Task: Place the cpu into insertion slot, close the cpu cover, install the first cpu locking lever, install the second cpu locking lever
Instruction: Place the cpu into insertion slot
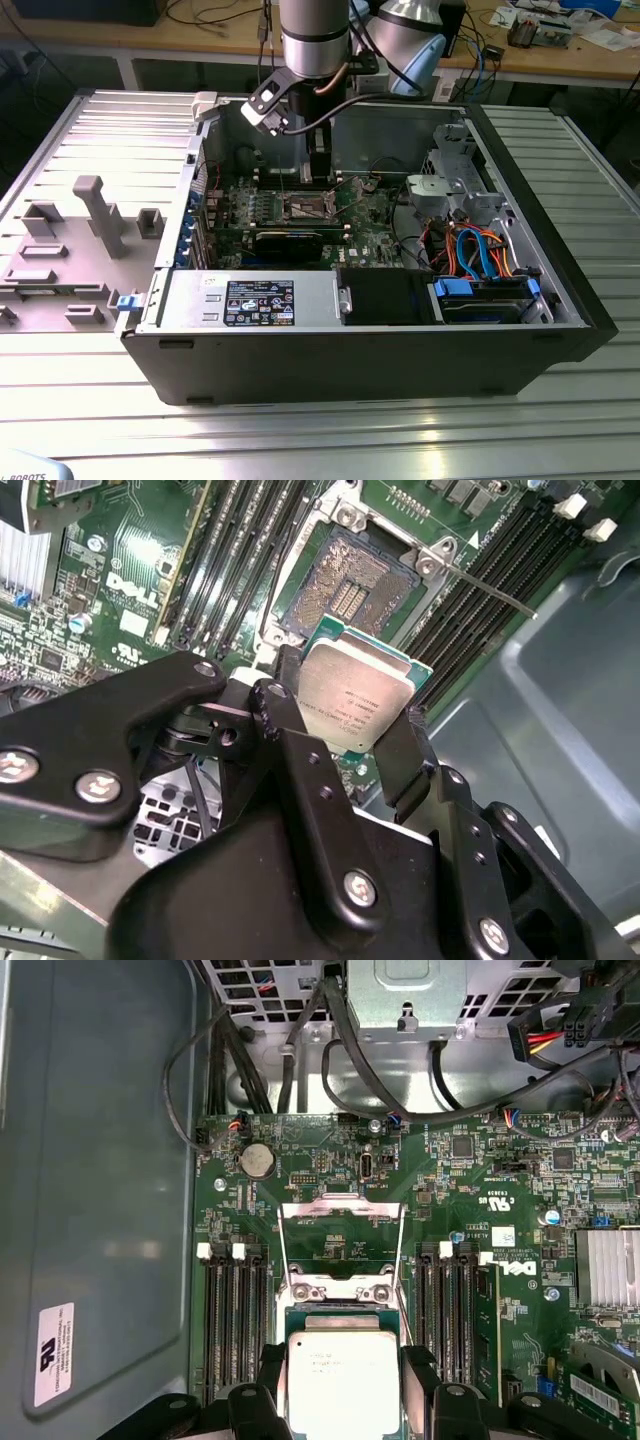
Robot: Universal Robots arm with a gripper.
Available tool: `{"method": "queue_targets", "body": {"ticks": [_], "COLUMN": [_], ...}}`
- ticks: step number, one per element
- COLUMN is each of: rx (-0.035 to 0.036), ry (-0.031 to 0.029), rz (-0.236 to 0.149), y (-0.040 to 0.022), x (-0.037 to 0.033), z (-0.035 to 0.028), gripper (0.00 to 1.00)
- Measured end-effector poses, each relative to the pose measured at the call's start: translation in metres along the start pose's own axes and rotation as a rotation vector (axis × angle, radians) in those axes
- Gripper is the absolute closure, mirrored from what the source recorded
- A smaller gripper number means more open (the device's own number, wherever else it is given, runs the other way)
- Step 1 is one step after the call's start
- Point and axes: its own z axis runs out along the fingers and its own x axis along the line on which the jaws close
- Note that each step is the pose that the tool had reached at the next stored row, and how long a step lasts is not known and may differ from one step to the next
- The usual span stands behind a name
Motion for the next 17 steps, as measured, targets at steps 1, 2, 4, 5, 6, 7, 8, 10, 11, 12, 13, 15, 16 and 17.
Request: {"method": "queue_targets", "body": {"ticks": [1, 2, 4, 5, 6, 7, 8, 10, 11, 12, 13, 15, 16, 17], "rx": [0.0000, -0.0001, -0.0002, -0.0001, -0.0001, 0.0000, -0.0003, -0.0009, -0.0012, -0.0013, -0.0012, -0.0013, -0.0013, -0.0013], "ry": [0.0001, 0.0002, 0.0005, 0.0003, 0.0004, 0.0007, 0.0012, 0.0024, 0.0026, 0.0027, 0.0025, 0.0027, 0.0027, 0.0027], "rz": [0.000, 0.000, 0.000, 0.000, 0.000, -0.001, -0.001, -0.001, -0.001, -0.001, -0.001, -0.001, -0.001, -0.001], "y": [0.0000, 0.0000, -0.0002, -0.0004, -0.0005, -0.0009, -0.0016, -0.0027, -0.0033, -0.0038, -0.0039, -0.0040, -0.0040, -0.0041], "x": [0.0000, 0.0000, -0.0001, -0.0002, -0.0003, -0.0005, -0.0006, -0.0007, -0.0008, -0.0009, -0.0009, -0.0009, -0.0009, -0.0010], "z": [0.0001, 0.0004, 0.0023, 0.0043, 0.0061, 0.0086, 0.0115, 0.0139, 0.0149, 0.0158, 0.0161, 0.0168, 0.0175, 0.0175], "gripper": [0.46, 0.46, 0.46, 0.46, 0.46, 0.46, 0.46, 0.46, 0.46, 0.46, 0.46, 0.46, 0.46, 0.46]}}
